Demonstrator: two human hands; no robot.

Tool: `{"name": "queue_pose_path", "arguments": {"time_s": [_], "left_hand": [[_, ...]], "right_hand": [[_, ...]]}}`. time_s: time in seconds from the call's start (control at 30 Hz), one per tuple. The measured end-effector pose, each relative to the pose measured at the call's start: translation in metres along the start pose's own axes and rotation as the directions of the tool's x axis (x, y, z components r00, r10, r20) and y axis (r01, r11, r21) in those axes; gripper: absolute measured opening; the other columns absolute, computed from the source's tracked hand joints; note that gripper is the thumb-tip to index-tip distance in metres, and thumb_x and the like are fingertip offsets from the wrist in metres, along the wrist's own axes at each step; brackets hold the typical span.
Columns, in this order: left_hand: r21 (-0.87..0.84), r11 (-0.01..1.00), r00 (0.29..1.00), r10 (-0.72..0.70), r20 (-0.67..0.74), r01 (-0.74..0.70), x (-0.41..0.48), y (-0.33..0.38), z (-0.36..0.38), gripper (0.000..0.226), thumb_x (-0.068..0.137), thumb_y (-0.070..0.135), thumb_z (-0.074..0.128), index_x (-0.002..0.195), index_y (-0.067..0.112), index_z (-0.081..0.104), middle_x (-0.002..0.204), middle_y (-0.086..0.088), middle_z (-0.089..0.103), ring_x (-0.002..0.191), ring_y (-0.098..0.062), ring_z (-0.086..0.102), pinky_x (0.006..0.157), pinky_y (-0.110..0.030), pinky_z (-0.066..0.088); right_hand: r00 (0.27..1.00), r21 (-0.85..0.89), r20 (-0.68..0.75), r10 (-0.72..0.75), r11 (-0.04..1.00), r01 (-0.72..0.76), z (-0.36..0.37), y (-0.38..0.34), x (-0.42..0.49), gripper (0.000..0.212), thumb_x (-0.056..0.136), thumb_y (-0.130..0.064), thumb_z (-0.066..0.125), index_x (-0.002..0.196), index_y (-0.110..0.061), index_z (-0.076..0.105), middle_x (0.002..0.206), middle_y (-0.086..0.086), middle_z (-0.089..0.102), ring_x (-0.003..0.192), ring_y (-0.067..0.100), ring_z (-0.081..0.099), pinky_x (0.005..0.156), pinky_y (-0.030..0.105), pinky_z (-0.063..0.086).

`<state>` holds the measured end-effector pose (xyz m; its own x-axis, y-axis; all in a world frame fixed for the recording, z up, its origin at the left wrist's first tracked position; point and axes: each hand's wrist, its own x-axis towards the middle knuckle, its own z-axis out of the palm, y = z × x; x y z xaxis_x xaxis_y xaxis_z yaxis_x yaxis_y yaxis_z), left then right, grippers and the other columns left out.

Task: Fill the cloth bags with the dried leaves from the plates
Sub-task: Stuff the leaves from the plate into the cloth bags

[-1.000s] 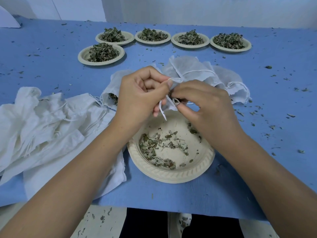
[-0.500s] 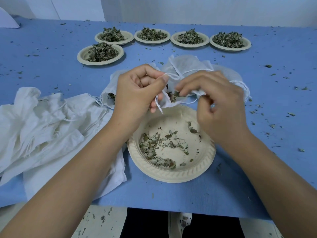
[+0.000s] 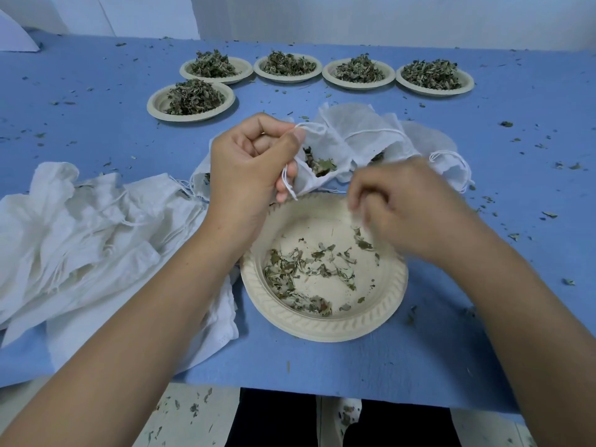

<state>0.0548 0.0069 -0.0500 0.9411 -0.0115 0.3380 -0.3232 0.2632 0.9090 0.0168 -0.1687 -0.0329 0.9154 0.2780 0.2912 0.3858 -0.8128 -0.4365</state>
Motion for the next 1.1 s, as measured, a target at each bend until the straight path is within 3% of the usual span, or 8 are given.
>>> {"name": "queue_pose_path", "arguments": {"time_s": [0.1, 0.2, 0.3, 0.4, 0.57, 0.77, 0.97, 1.1], "left_hand": [[0.005, 1.0, 1.0, 0.005, -0.006, -0.005, 0.0, 0.0, 0.001, 0.025, 0.086, 0.009, 0.066, 0.066, 0.023, 0.066, 0.043, 0.006, 0.053, 0.03, -0.005, 0.037, 0.035, -0.014, 0.032], [-0.001, 1.0, 1.0, 0.006, -0.013, -0.006, 0.0, 0.001, 0.001, 0.024, 0.086, 0.009, 0.066, 0.066, 0.023, 0.066, 0.043, 0.005, 0.052, 0.03, -0.005, 0.037, 0.035, -0.014, 0.032], [0.004, 1.0, 1.0, 0.005, -0.009, -0.005, 0.0, 0.0, 0.001, 0.022, 0.087, 0.008, 0.065, 0.068, 0.02, 0.065, 0.043, 0.006, 0.052, 0.03, -0.005, 0.037, 0.035, -0.014, 0.032], [0.016, 1.0, 1.0, 0.007, -0.01, -0.007, 0.0, 0.0, 0.001, 0.018, 0.089, 0.005, 0.063, 0.074, 0.013, 0.063, 0.043, 0.006, 0.052, 0.03, -0.004, 0.036, 0.035, -0.015, 0.033], [0.013, 1.0, 1.0, -0.006, -0.027, 0.007, 0.0, 0.001, 0.002, 0.017, 0.088, 0.006, 0.064, 0.073, 0.014, 0.063, 0.043, 0.007, 0.052, 0.03, -0.004, 0.037, 0.035, -0.014, 0.032], [-0.013, 1.0, 1.0, -0.008, -0.027, 0.008, 0.001, 0.001, 0.001, 0.017, 0.088, 0.005, 0.062, 0.073, 0.013, 0.062, 0.044, 0.006, 0.052, 0.03, -0.004, 0.037, 0.035, -0.013, 0.031], [-0.05, 0.999, 0.999, -0.023, -0.043, 0.021, 0.001, 0.002, 0.001, 0.016, 0.087, 0.005, 0.062, 0.073, 0.013, 0.061, 0.043, 0.007, 0.051, 0.03, -0.003, 0.037, 0.035, -0.013, 0.03], [-0.061, 0.998, 0.999, -0.031, -0.044, 0.028, 0.002, 0.002, 0.001, 0.016, 0.086, 0.005, 0.062, 0.072, 0.013, 0.061, 0.043, 0.007, 0.05, 0.03, -0.003, 0.036, 0.035, -0.013, 0.029]], "right_hand": [[0.951, -0.258, 0.308, -0.04, 0.958, 0.124, 0.01, -0.001, -0.002, 0.029, 0.083, -0.004, 0.045, 0.081, -0.025, 0.065, 0.06, -0.016, 0.049, 0.06, 0.003, 0.046, 0.058, 0.027, 0.033], [0.91, 0.138, 0.409, -0.072, 0.99, 0.016, 0.003, -0.002, -0.003, 0.039, 0.081, 0.004, 0.042, 0.086, -0.022, 0.07, 0.067, -0.014, 0.064, 0.064, 0.003, 0.059, 0.06, 0.025, 0.047], [0.948, 0.285, 0.296, -0.12, 0.958, 0.032, 0.002, -0.002, -0.005, 0.038, 0.079, 0.009, 0.04, 0.085, -0.014, 0.069, 0.073, -0.012, 0.064, 0.072, 0.01, 0.062, 0.068, 0.028, 0.053], [0.983, -0.042, 0.102, -0.155, 0.986, 0.16, 0.007, 0.004, -0.001, 0.03, 0.081, 0.007, 0.043, 0.089, -0.009, 0.067, 0.086, -0.006, 0.058, 0.086, 0.017, 0.059, 0.08, 0.037, 0.048], [0.896, 0.18, 0.392, -0.207, 0.973, 0.147, 0.009, -0.01, -0.006, 0.037, 0.078, 0.011, 0.039, 0.082, -0.01, 0.069, 0.077, -0.007, 0.062, 0.073, 0.004, 0.06, 0.072, 0.027, 0.051], [0.967, -0.133, 0.196, -0.163, 0.973, 0.191, 0.008, 0.005, 0.001, 0.03, 0.079, 0.008, 0.043, 0.083, -0.009, 0.068, 0.085, -0.004, 0.064, 0.086, 0.016, 0.059, 0.079, 0.035, 0.047], [0.968, 0.397, 0.235, -0.083, 0.917, -0.018, 0.004, 0.0, -0.006, 0.041, 0.075, 0.017, 0.033, 0.068, -0.006, 0.066, 0.059, 0.003, 0.065, 0.053, 0.013, 0.065, 0.057, 0.034, 0.058], [0.956, 0.199, 0.291, -0.037, 0.98, -0.023, 0.005, 0.007, -0.004, 0.04, 0.072, 0.013, 0.035, 0.059, -0.012, 0.063, 0.051, -0.001, 0.062, 0.047, 0.015, 0.062, 0.053, 0.038, 0.056]]}}
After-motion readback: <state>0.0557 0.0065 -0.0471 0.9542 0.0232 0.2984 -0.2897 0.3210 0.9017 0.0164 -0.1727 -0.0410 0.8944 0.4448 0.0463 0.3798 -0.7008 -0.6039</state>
